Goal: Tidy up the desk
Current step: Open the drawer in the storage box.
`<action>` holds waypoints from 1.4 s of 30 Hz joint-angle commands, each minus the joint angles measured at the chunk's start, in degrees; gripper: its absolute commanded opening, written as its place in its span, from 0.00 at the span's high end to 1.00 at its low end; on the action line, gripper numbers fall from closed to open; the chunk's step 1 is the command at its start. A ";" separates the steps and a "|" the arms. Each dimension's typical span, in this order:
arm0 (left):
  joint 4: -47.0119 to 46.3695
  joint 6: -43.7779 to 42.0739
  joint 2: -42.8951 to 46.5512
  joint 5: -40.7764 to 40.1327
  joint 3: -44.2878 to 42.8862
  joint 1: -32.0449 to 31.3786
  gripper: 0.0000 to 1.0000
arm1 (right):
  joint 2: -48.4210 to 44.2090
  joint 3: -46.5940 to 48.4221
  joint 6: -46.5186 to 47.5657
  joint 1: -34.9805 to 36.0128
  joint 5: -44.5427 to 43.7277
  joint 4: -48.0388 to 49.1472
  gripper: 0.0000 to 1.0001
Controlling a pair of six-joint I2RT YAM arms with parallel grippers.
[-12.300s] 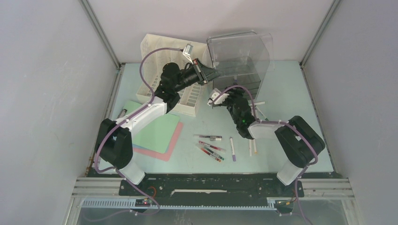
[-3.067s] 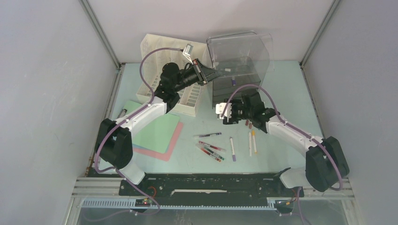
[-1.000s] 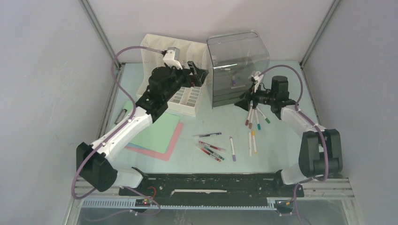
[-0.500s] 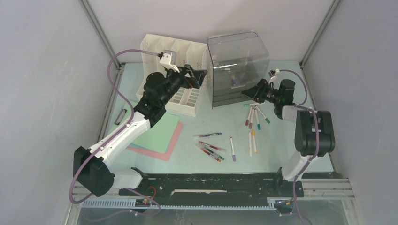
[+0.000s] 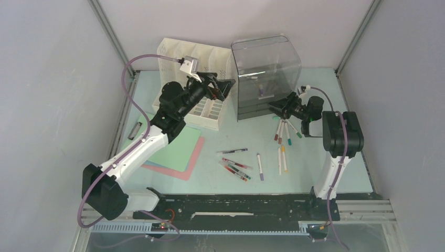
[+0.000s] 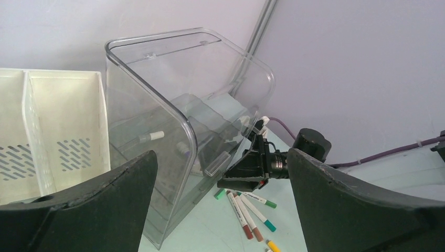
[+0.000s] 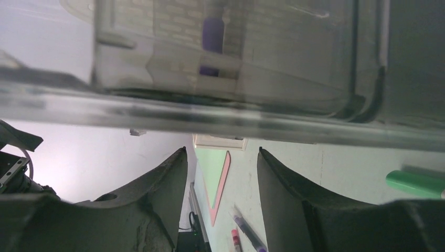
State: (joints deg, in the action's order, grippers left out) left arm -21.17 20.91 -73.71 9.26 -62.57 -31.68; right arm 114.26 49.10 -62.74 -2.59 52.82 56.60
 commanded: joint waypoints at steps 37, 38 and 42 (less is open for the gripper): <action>-3.23 -0.70 1.20 3.11 0.21 0.23 0.00 | 5.23 3.15 -3.31 1.26 -8.79 3.20 0.90; -3.21 -0.69 1.22 3.06 0.18 0.22 0.00 | 5.13 2.79 -3.43 1.17 -8.83 3.47 0.95; -3.28 -0.87 1.50 3.10 0.31 0.26 0.00 | 4.38 0.90 -3.44 0.81 -9.05 4.03 1.00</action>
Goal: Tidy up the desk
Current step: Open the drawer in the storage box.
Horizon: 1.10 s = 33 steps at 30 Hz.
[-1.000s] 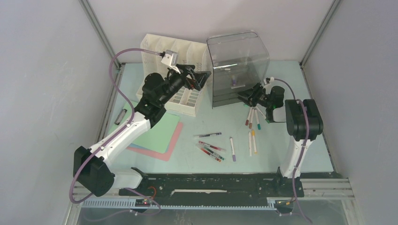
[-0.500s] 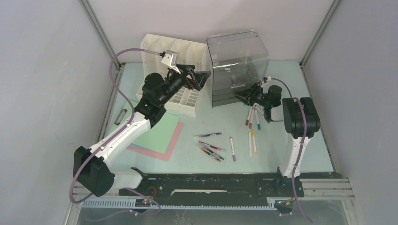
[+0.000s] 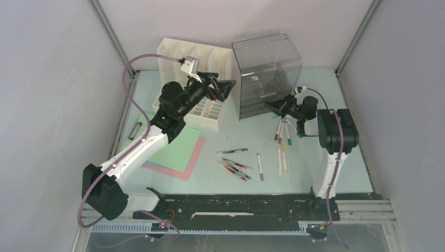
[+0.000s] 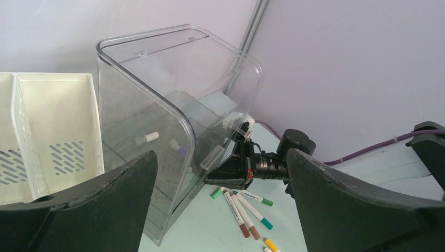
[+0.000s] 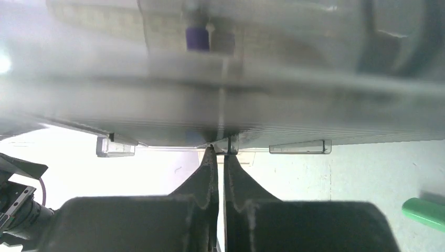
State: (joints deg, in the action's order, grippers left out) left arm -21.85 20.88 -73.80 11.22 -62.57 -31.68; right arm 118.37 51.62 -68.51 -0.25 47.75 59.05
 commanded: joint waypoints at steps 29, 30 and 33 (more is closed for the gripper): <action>-4.55 0.18 2.00 5.05 0.34 -0.22 0.00 | -19.83 -17.13 22.20 -5.05 7.38 -20.71 0.27; -4.60 0.32 2.07 5.11 0.42 -0.20 0.00 | -22.03 -17.08 24.21 -5.17 7.78 -23.03 0.27; -4.80 0.63 2.24 5.37 0.38 -0.27 0.00 | -27.00 -17.28 29.51 -5.51 8.87 -28.93 0.27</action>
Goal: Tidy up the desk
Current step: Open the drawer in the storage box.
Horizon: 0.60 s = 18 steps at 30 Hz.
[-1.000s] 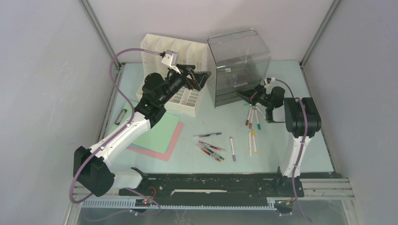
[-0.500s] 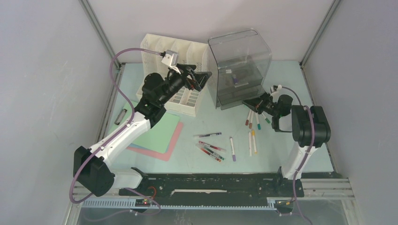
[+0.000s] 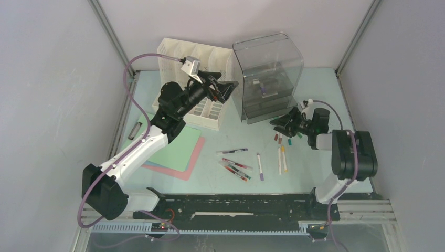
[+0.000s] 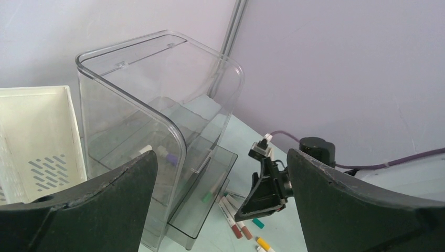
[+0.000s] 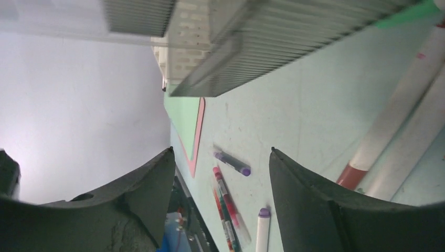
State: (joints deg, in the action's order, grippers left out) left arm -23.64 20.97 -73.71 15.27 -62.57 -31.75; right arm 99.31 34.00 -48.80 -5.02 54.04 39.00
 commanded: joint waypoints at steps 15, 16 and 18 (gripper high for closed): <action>-3.18 3.36 1.89 2.44 -0.03 -1.23 0.00 | -30.65 14.08 59.84 -6.23 19.20 -61.96 0.28; -3.19 3.76 1.64 2.60 -0.21 -1.34 0.00 | -31.49 16.13 63.67 -6.31 19.11 -67.41 0.28; -3.24 4.46 1.06 3.26 -0.65 -1.64 0.00 | -32.76 20.18 69.31 -6.43 18.60 -75.52 0.28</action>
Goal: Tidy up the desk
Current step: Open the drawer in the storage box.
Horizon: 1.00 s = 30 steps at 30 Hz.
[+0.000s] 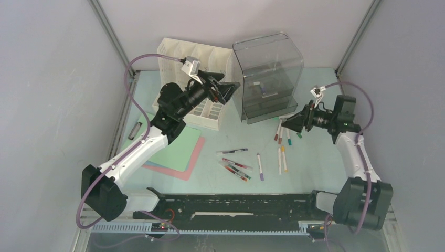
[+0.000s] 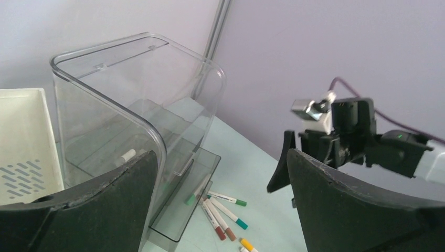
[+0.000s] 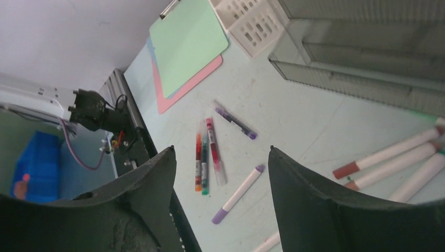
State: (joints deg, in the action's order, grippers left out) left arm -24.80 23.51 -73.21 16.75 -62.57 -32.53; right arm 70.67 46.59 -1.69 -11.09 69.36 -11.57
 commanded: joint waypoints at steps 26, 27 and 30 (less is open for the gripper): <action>15.97 19.91 15.05 -14.72 22.43 -10.57 0.04 | -20.97 7.48 36.37 0.55 -19.71 -32.90 0.26; 16.91 19.91 15.42 -16.30 22.96 -11.89 0.04 | -21.08 7.47 36.47 0.74 -20.40 -32.80 0.26; 20.49 19.82 15.27 -23.44 23.54 -15.65 0.05 | -21.16 7.46 36.82 1.79 -22.31 -32.76 0.26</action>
State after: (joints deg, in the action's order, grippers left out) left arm -6.85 42.11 -59.55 3.86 -38.94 -44.53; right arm 50.61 54.00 33.21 -10.57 50.89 -45.17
